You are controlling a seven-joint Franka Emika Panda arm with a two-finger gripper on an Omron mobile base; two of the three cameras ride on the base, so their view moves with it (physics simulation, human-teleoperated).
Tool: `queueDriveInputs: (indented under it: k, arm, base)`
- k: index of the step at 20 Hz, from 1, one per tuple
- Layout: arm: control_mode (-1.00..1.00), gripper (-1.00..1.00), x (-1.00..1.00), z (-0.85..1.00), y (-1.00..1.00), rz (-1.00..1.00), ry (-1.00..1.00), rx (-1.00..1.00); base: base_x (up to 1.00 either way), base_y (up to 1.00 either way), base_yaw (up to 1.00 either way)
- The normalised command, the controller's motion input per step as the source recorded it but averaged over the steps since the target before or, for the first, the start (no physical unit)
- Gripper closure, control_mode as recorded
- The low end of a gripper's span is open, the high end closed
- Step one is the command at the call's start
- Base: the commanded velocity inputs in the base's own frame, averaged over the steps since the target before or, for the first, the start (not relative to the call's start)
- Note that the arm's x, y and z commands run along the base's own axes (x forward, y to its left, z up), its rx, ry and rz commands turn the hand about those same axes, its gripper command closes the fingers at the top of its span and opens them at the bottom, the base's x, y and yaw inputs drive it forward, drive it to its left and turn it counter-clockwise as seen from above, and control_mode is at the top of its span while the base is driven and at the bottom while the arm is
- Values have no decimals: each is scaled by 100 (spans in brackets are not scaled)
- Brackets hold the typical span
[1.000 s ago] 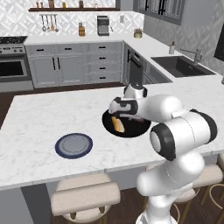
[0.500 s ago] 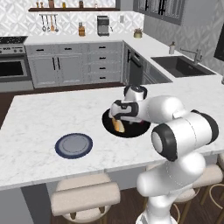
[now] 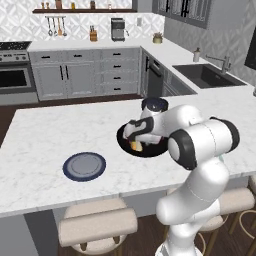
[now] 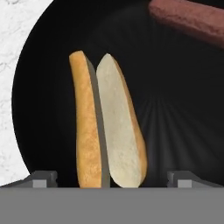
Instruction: Place one bun and one sausage from the bowl on each plate.
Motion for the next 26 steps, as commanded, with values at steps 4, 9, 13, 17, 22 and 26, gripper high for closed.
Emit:
queueDriveInputs:
  k: [4, 9, 13, 17, 22, 26]
  arm:
    - [-100, -100, 0, -44, 7, 0, 6, 0]
    - [-100, -100, 6, -22, 8, 0, 3, 0]
    - [-100, -100, 24, 0, 0, 0, 2, 0]
    - [-100, -100, 28, 0, -2, 0, 7, 0]
    - [-100, -100, 17, -17, 0, 0, 18, 0]
    - [-100, -100, 0, -41, 0, 0, 11, 0]
  base:
    - [0, 0, 0]
    - [0, 0, 0]
    - [0, 0, 0]
    - [0, 0, 0]
    - [0, 0, 0]
    - [0, 0, 0]
